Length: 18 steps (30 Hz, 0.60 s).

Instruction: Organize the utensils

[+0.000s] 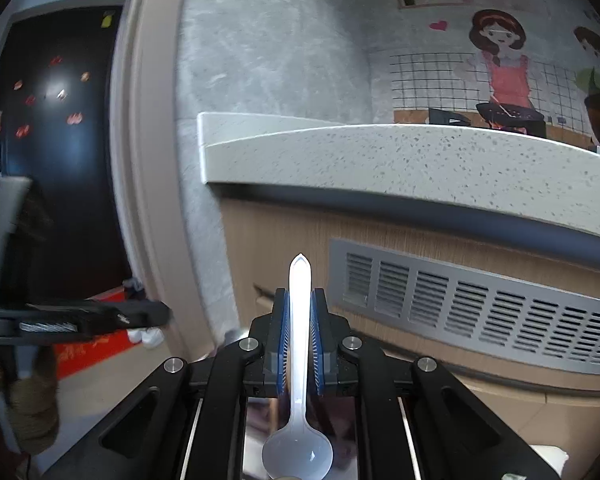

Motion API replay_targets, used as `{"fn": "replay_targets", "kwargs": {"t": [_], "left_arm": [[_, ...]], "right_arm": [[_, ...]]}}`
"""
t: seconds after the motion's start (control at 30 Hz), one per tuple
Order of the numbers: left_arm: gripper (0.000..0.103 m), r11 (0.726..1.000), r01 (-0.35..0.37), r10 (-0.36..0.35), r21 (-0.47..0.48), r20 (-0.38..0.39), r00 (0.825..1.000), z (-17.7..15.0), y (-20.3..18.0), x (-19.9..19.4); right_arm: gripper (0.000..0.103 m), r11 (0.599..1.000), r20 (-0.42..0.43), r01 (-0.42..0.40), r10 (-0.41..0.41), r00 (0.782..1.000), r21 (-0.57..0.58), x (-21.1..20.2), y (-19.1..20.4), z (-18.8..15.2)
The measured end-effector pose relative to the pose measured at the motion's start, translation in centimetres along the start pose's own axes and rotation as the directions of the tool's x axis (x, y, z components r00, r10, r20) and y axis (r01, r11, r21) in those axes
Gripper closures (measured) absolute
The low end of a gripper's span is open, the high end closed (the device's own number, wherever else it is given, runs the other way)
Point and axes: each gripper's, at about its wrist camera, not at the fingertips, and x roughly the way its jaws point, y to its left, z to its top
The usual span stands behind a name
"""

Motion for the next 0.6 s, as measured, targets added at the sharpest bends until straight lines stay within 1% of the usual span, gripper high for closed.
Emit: {"fn": "replay_targets", "kwargs": {"t": [0.03, 0.07, 0.13, 0.27, 0.33, 0.4, 0.5, 0.53, 0.57, 0.6], "left_arm": [[0.087, 1.000, 0.003, -0.004, -0.013, -0.024, 1.000, -0.6, 0.1, 0.4], [0.078, 1.000, 0.006, -0.007, -0.025, -0.051, 0.999, -1.1, 0.2, 0.8], [0.071, 0.997, 0.029, -0.037, -0.073, -0.100, 0.994, -2.1, 0.1, 1.8], [0.068, 0.972, 0.094, -0.132, -0.214, -0.172, 0.976, -3.7, 0.0, 4.1], [0.066, 0.960, 0.103, -0.156, -0.262, -0.188, 0.970, -3.9, -0.4, 5.0], [0.064, 0.942, 0.104, -0.174, -0.319, -0.200, 0.964, -3.8, -0.7, 5.9], [0.061, 0.901, 0.098, -0.208, -0.423, -0.223, 0.952, -3.9, -0.6, 7.3], [0.061, 0.891, 0.091, -0.213, -0.444, -0.232, 0.949, -3.9, -0.8, 7.7], [0.061, 0.887, 0.081, -0.211, -0.455, -0.242, 0.947, -4.1, -1.0, 8.1], [0.061, 0.891, 0.068, -0.200, -0.449, -0.253, 0.947, -4.1, -1.4, 8.3]], "right_arm": [[0.093, 1.000, -0.008, -0.001, 0.001, 1.000, -0.006, -0.4, 0.1, -0.3], [0.093, 1.000, -0.014, 0.000, 0.000, 1.000, -0.008, -0.8, 0.0, -0.6], [0.093, 1.000, -0.034, 0.011, -0.011, 0.999, -0.011, -1.5, -0.2, -1.4], [0.093, 1.000, -0.076, 0.018, -0.017, 0.997, 0.013, -2.7, -1.2, -3.0], [0.093, 0.999, -0.085, 0.025, -0.022, 0.996, 0.027, -3.4, -1.8, -3.8], [0.093, 0.999, -0.092, 0.035, -0.033, 0.995, 0.028, -4.2, -2.3, -4.5], [0.093, 0.999, -0.105, 0.042, -0.038, 0.994, 0.034, -5.1, -3.0, -5.7], [0.093, 0.998, -0.109, 0.041, -0.036, 0.993, 0.040, -5.4, -3.2, -6.0], [0.093, 0.998, -0.112, 0.039, -0.034, 0.993, 0.046, -5.6, -3.5, -6.4], [0.093, 0.998, -0.116, 0.037, -0.031, 0.993, 0.052, -5.9, -3.7, -6.7]]}}
